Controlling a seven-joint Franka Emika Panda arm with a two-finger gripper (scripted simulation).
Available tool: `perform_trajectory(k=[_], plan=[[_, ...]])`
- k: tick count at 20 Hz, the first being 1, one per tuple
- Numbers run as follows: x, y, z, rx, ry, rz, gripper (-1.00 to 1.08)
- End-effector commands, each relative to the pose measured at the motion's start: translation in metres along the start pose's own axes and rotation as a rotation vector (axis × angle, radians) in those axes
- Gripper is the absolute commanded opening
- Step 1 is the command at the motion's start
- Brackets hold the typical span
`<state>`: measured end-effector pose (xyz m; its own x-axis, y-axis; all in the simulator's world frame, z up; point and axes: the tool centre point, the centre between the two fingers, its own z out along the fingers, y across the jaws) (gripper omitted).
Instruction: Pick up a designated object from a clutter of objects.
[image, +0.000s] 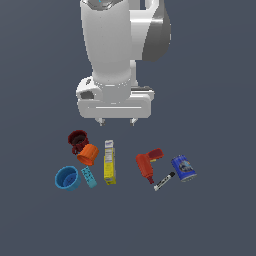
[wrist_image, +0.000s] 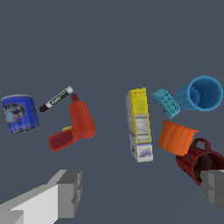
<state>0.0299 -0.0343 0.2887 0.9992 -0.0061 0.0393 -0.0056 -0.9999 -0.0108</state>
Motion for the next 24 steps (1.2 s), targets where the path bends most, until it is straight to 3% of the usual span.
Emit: perform_trajectory(k=[1,13,24], plan=[[0.006,0.007,0.023,-0.001,-0.006,-0.016,1.00],[0.019,0.041,0.138,-0.007,-0.032,-0.096,1.00],[0.018,0.050,0.168,-0.008,-0.041,-0.117,1.00]])
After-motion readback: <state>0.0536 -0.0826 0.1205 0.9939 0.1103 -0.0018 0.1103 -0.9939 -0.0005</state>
